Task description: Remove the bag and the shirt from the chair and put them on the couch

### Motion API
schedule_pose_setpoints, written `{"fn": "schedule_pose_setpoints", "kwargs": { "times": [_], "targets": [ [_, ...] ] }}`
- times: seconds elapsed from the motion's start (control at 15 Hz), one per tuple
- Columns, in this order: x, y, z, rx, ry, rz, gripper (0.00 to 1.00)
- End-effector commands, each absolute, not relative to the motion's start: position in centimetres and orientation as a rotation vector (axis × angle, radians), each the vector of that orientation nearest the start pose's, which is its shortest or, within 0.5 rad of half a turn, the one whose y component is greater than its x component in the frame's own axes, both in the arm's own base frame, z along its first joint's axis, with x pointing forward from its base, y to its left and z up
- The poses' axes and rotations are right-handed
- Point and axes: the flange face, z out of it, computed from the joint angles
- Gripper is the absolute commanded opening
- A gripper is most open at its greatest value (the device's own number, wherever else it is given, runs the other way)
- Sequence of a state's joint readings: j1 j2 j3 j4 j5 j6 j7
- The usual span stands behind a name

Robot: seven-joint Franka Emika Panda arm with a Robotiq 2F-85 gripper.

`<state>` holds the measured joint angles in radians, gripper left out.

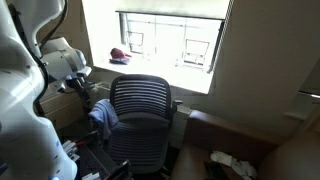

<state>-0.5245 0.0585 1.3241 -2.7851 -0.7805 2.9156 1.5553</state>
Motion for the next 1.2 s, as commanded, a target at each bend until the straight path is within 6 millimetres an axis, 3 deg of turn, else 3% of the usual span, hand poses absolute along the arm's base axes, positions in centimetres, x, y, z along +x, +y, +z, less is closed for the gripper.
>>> {"fn": "schedule_pose_setpoints", "kwargs": {
  "times": [0.0, 0.27, 0.73, 0.93, 1.13],
  "targets": [
    [22.4, 30.5, 21.1, -3.027, -0.036, -0.241, 1.0],
    [23.4, 31.0, 22.5, -2.975, -0.116, -0.387, 1.0],
    [23.6, 31.2, 23.0, -2.945, -0.113, -0.377, 1.0],
    [25.3, 30.0, 22.9, -2.939, -0.068, -0.403, 1.0],
    [26.0, 29.7, 22.4, -2.942, -0.183, -0.451, 1.0]
  ]
}}
